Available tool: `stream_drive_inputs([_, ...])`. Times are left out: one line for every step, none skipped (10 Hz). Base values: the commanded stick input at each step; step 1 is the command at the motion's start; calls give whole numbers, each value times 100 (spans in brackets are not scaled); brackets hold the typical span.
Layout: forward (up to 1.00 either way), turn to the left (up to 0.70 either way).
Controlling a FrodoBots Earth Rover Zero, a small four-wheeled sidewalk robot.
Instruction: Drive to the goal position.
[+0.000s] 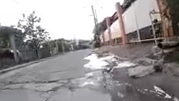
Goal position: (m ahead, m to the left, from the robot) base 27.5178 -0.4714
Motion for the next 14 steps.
stream_drive_inputs([100, 0])
stream_drive_inputs([100, 0])
stream_drive_inputs([100, 0])
stream_drive_inputs([100, 0])
stream_drive_inputs([100, 0])
stream_drive_inputs([100, 0])
stream_drive_inputs([100, 0])
stream_drive_inputs([100, 0])
stream_drive_inputs([100, 0])
stream_drive_inputs([100, 0])
stream_drive_inputs([100, 0])
stream_drive_inputs([100, 0])
stream_drive_inputs([100, 0])
stream_drive_inputs([100, 0])
